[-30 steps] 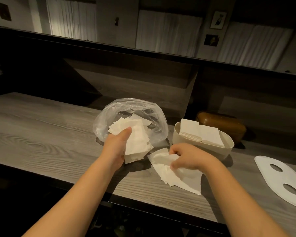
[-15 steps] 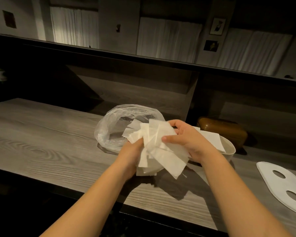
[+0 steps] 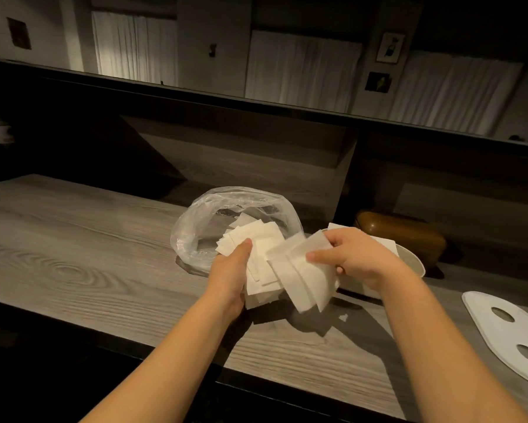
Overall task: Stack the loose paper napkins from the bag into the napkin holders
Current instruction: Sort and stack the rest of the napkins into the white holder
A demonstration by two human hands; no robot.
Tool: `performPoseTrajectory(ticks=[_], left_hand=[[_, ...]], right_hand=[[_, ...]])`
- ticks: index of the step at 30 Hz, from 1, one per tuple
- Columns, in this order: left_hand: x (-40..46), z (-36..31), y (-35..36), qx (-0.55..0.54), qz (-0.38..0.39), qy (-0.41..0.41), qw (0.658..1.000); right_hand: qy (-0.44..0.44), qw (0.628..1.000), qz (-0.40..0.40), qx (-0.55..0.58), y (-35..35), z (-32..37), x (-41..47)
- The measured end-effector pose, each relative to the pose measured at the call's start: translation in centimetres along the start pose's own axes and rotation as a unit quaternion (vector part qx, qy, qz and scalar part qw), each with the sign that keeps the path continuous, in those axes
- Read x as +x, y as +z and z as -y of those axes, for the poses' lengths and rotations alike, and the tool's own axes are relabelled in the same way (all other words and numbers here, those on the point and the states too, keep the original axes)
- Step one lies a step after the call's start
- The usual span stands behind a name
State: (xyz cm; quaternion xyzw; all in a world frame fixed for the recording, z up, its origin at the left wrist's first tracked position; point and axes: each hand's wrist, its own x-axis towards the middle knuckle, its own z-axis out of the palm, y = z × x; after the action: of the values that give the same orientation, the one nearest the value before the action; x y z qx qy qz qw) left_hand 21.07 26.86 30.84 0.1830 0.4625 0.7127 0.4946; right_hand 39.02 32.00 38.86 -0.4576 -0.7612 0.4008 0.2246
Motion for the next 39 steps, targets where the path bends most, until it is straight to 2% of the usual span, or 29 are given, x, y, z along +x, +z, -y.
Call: performPoseTrajectory(ticks=[2,3,7,10,14,17,19,21,23,25,26,27,29,33,36,39], left_hand=[[-0.3,0.1,0.0,-0.002,0.002,0.015,1.000],[-0.5,0.2,0.1,-0.016,0.011,0.013,1.000],[-1.4,-0.2,0.9,-0.034,0.085,-0.037,0.995],[-1.4,0.1,1.3,-0.005,0.074,-0.016,0.997],[-1.8,0.2,1.8,-0.026,0.091,-0.020,0.995],[-1.9,0.7,2.2,-0.013,0.097,-0.009,0.995],[-1.8,0.7,2.1,-0.055,0.081,-0.020,0.995],[-1.7,0.4,2.0,-0.148,0.078,-0.052,0.985],[-1.5,0.2,2.1,-0.216,0.086,-0.061,0.971],[-2.0,0.9,2.6,-0.238,0.104,-0.052,0.964],[-2.3,1.4,3.0,-0.233,0.113,-0.045,0.965],[-2.5,1.9,3.3,-0.217,0.117,-0.038,0.968],[-3.0,2.4,3.5,-0.167,0.117,-0.015,0.979],[-2.0,1.3,2.3,0.017,0.158,0.057,0.986],[-1.7,1.3,1.7,0.206,0.234,0.102,0.945],[-2.0,2.6,1.7,0.357,0.302,0.166,0.868]], right_hand=[[-0.001,0.989,-0.019,0.149,0.1,0.4,0.0],[0.001,0.981,-0.030,0.190,0.5,0.6,0.1],[-0.005,0.990,-0.074,0.120,3.3,0.8,1.1],[-0.002,0.990,-0.129,0.062,5.4,0.5,2.1],[-0.015,0.983,-0.183,0.014,7.6,0.2,3.7],[-0.022,0.978,-0.200,0.059,7.5,0.8,4.0],[-0.030,0.970,-0.196,0.138,6.5,0.9,3.3],[-0.029,0.972,-0.175,0.152,5.5,0.0,2.1],[0.016,0.972,-0.097,0.212,5.1,-1.5,0.8],[0.058,0.940,-0.011,0.337,5.2,-2.7,-0.4],[0.060,0.917,0.004,0.395,5.3,-3.2,-0.8],[0.051,0.903,0.004,0.428,5.3,-3.8,-0.9],[0.026,0.899,-0.019,0.436,4.9,-4.5,-1.4],[-0.009,0.923,-0.073,0.378,2.2,-6.5,-2.0],[-0.030,0.961,-0.082,0.263,1.1,-8.2,-3.0],[-0.049,0.980,-0.063,0.185,1.7,-9.7,-3.6]])
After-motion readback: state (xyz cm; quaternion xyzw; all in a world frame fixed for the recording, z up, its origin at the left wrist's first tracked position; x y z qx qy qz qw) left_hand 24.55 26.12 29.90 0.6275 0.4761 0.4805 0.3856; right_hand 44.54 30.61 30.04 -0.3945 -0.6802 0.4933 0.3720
